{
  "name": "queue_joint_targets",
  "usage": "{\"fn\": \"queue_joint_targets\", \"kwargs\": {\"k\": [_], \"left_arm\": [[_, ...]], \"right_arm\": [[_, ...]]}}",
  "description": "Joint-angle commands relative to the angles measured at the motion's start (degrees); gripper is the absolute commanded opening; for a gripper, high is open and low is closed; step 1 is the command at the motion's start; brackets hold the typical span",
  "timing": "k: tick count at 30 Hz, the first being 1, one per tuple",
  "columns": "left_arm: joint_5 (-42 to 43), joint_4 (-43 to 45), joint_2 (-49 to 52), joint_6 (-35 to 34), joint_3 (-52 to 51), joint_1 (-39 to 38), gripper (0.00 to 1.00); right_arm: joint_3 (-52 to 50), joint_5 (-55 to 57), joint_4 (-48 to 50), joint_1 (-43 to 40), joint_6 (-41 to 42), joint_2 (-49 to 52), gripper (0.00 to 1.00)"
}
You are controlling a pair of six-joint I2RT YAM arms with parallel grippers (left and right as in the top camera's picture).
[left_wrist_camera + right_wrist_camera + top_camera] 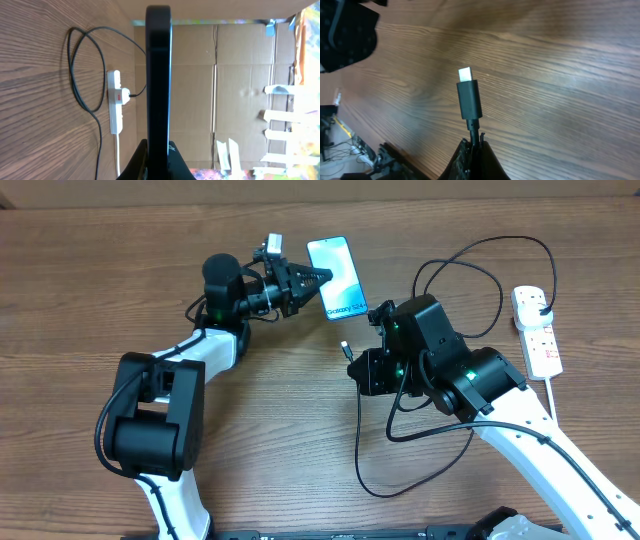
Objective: Plug charger to phone and switch on socket
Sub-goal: 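Carry the plug with the right gripper up under the phone's bottom port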
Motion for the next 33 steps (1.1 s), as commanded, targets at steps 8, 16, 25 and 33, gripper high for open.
{"fn": "queue_joint_targets", "kwargs": {"k": [8,16,25,33], "left_arm": [[3.4,1.4,-0.3,-1.9,1.8,1.9,0.04],[3.4,4.0,-0.3,-1.9,1.8,1.9,0.04],[3.5,4.0,-0.3,-1.9,1.8,1.9,0.04],[3.7,4.0,-0.3,-1.9,1.8,1.9,0.04]], "right_arm": [[-0.5,-1.6,3.0,0.0,0.1,1.4,0.04],[-0.5,-1.4,9.2,-0.3,0.5,7.2,0.04],[-0.5,1.0,11.3,-2.3,2.0,7.4,0.04],[-0.5,1.3,12.7,-2.4,2.0,8.5,0.04]]}}
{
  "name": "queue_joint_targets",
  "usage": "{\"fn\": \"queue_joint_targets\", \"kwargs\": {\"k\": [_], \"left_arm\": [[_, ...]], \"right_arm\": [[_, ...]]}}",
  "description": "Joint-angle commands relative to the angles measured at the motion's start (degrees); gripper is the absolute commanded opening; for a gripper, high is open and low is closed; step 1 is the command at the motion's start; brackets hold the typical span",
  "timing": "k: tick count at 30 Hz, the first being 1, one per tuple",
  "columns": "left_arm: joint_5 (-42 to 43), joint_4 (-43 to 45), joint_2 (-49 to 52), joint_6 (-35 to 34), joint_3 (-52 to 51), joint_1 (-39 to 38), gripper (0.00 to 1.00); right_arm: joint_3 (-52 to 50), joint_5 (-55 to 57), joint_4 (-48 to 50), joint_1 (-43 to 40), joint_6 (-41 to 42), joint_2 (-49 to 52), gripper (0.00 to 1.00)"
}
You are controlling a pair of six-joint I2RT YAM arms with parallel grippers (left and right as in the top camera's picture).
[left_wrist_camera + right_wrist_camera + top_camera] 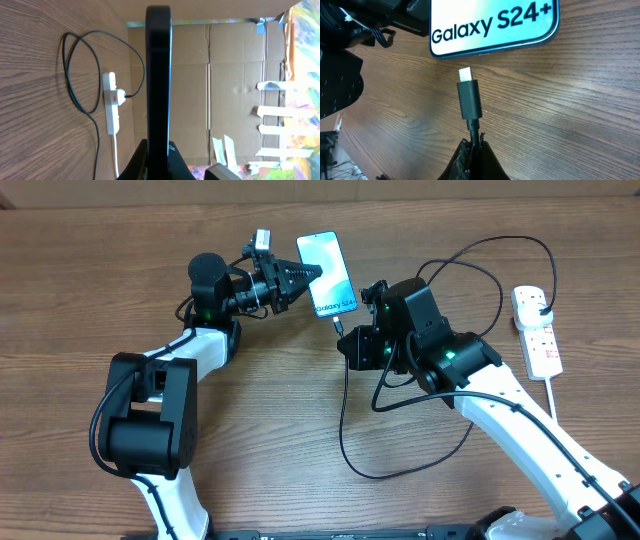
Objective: Plug charger to phone and switch on socket
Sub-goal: 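Carry the plug with the right gripper up under the phone's bottom port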
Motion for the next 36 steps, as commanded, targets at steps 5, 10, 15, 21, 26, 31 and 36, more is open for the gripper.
{"fn": "queue_joint_targets", "kwargs": {"k": [5,10,15,21,26,31,36], "left_arm": [[1.3,0.7,-0.3,-0.3,1.8,0.0,0.04],[1.3,0.7,-0.3,-0.3,1.8,0.0,0.04],[1.3,0.7,-0.3,-0.3,1.8,0.0,0.04],[1.3,0.7,-0.3,0.1,1.8,0.0,0.04],[1.2,0.7,-0.3,0.2,1.8,0.0,0.04],[0.6,0.7,-0.3,0.2,1.8,0.0,0.04],[0.7,0.7,-0.3,0.2,1.8,0.0,0.04]], "right_arm": [[-0.2,2.3,1.4,-0.4,0.4,1.5,0.04],[-0.2,2.5,2.1,-0.4,0.4,1.5,0.04],[-0.2,2.5,2.1,-0.4,0.4,1.5,0.04],[-0.2,4.6,1.9,-0.4,1.5,1.5,0.04],[-0.2,3.5,1.9,-0.4,1.5,1.5,0.04],[-0.2,2.7,1.9,-0.4,1.5,1.5,0.04],[-0.2,2.4,1.9,-0.4,1.5,1.5,0.04]]}}
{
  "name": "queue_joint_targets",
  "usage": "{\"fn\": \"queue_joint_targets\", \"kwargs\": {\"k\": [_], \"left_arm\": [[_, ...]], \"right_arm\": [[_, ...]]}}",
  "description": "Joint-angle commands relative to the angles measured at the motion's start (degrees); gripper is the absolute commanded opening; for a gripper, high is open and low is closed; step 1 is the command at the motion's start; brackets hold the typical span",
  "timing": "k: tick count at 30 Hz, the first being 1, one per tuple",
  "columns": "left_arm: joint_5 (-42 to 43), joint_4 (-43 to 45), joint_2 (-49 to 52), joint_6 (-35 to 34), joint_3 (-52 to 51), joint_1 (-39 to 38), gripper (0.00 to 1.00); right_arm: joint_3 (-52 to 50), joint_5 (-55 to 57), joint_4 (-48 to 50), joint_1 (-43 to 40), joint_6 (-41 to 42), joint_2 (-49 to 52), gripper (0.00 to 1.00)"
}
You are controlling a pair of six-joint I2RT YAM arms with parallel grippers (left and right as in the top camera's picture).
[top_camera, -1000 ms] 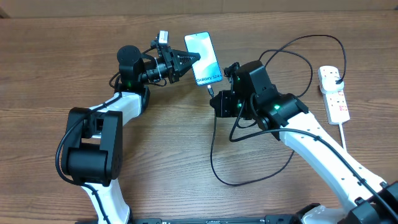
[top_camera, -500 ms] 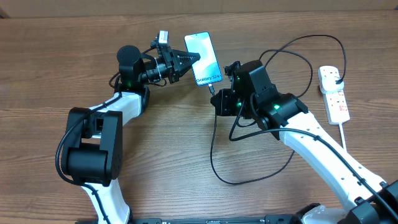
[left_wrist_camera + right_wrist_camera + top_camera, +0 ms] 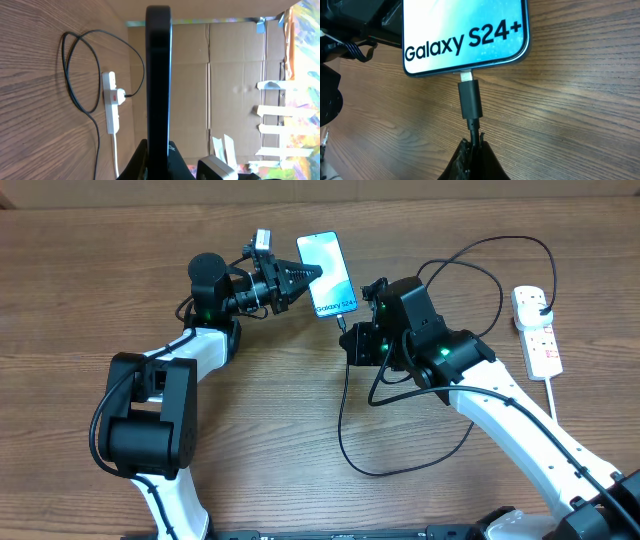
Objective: Plug charger to phone and switch on socket
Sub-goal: 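Carry the plug with the right gripper up under the phone's bottom port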
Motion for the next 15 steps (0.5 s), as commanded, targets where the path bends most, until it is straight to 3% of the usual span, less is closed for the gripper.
{"fn": "queue_joint_targets", "kwargs": {"k": [1,15], "left_arm": [[0.5,0.7,-0.3,0.4,1.8,0.0,0.04],[0.7,0.6,-0.3,1.4,1.8,0.9,0.04]], "right_arm": [[-0.2,-0.9,0.4,-0.4,0.2,-0.1,0.04],[-0.2,-1.3,0.1,-0.4,0.2,-0.2,0.04]]}}
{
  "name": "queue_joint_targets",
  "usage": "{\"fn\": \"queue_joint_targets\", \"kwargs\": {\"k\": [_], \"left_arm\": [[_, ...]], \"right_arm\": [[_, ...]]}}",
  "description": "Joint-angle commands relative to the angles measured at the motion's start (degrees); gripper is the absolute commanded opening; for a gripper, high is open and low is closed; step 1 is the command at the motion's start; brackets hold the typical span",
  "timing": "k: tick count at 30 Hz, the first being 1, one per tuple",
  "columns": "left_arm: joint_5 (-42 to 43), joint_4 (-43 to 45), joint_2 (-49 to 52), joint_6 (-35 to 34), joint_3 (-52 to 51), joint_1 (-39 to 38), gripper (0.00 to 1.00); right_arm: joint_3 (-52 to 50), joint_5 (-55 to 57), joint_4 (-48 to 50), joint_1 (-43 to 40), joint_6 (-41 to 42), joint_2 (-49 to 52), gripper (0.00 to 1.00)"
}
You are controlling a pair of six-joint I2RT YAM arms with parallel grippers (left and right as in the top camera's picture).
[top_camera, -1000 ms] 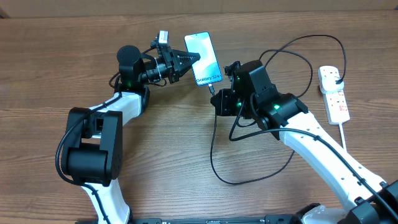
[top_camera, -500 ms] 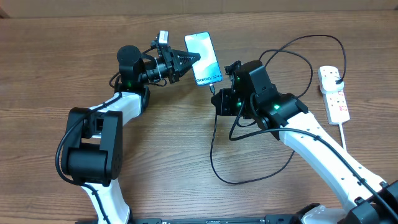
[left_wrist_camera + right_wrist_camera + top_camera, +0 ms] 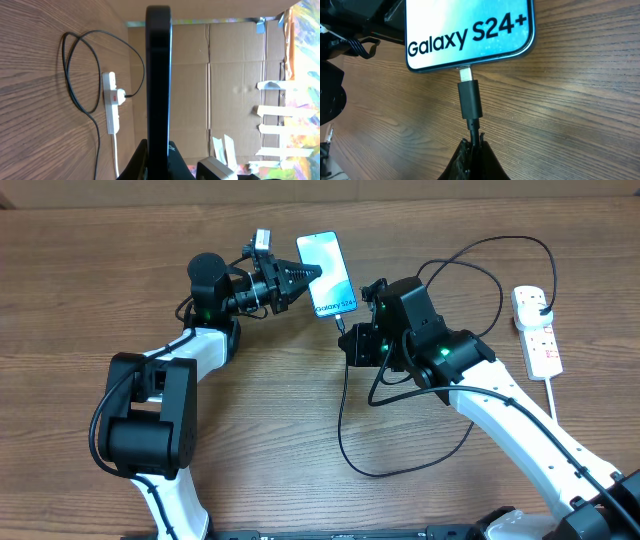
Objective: Plug charger to phone and switch on socket
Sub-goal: 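Carry the plug with the right gripper up under the phone's bottom port, then align the plug tip with the phone's port using the right gripper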
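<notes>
The phone, its lit screen reading "Galaxy S24+", is held up off the table with my left gripper shut on its side. In the left wrist view the phone shows edge-on between the fingers of the left gripper. My right gripper is shut on the black cable just behind the charger plug. The plug's metal tip meets the phone's bottom edge at the port, most of the tip still showing.
A white power strip lies at the right edge with the charger's adapter plugged in, also visible as the power strip in the left wrist view. The black cable loops over the table in front of the right arm. Cardboard boxes stand behind.
Hardly anything moved. In the right wrist view the phone's bottom edge sits slightly higher, so a little more of the plug's metal tip shows. Both grippers keep their holds.
At first my left gripper held the phone up and my right gripper held the plug apart from it over bare table. Then the plug was just below the phone's bottom edge. Then its tip was at the port, where it still is now.
</notes>
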Motion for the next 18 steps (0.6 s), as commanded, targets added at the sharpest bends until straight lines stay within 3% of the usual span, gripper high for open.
{"fn": "queue_joint_targets", "kwargs": {"k": [1,18], "left_arm": [[0.7,0.7,-0.3,1.4,1.8,0.5,0.04],[0.0,-4.1,-0.3,1.6,1.8,0.6,0.04]], "right_arm": [[-0.2,-0.3,0.2,-0.4,0.0,-0.2,0.04],[-0.2,-0.5,0.9,-0.4,1.6,-0.2,0.04]]}}
